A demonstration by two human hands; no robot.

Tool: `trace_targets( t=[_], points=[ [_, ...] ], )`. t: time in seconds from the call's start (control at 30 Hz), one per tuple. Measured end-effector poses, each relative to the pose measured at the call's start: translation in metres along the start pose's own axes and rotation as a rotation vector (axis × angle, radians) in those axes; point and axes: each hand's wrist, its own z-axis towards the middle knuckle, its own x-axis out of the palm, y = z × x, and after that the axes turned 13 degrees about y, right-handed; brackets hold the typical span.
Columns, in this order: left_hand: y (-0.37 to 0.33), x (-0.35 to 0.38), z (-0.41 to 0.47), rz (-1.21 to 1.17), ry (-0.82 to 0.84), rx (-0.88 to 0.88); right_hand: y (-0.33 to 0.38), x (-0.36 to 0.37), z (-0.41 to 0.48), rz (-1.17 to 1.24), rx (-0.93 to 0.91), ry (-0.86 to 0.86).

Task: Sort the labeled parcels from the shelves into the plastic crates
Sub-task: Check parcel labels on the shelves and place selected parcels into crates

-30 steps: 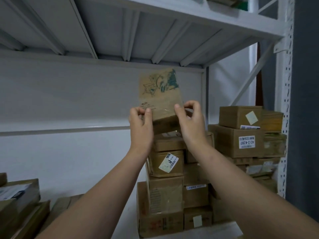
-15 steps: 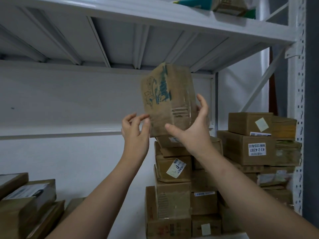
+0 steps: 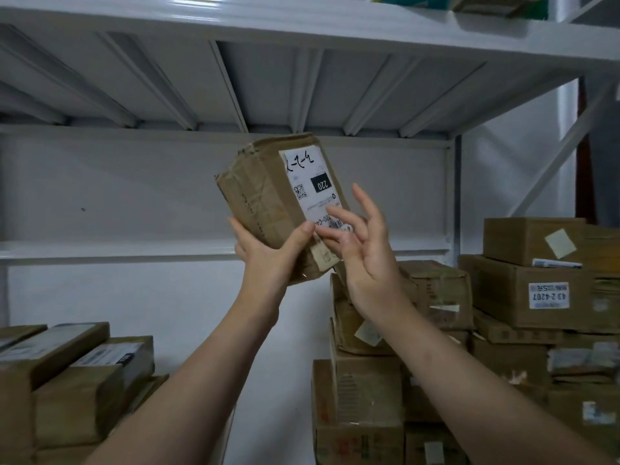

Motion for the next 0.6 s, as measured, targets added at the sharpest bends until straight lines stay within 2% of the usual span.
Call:
trace_targets(
  t=[0.1,0.17,0.2,0.3,0.4,0.5,0.6],
  points=[
    [0.008,-0.006,0.0,-0.102,0.043,0.027,-0.006,0.0,0.004,-0.081,0.033,-0.111],
    [0.011,-0.007,-0.003,-0.204,0.092,0.054,-0.009,-0.005,0.006,-0.118,0.133,-0.197],
    [0.013,-0.007,-0.004,-0.249,0.102,0.069,-0.01,-0.006,0.006,-0.057,0.212,-0.197],
    [0.016,-0.005,-0.007,-0.326,0.128,0.099,-0.014,-0.006,0.002,0.329,0.414,-0.107],
    [0.019,0.003,-0.013,-0.317,0.172,0.089,-0.013,-0.002,0.001,0.523,0.413,-0.151],
    [0.019,0.011,-0.019,-0.335,0.216,0.095,-0.011,0.001,0.002,0.624,0.404,-0.256],
    [0.019,0.014,-0.021,-0.293,0.261,0.106,-0.016,0.006,0.0,0.705,0.432,-0.265]
  ],
)
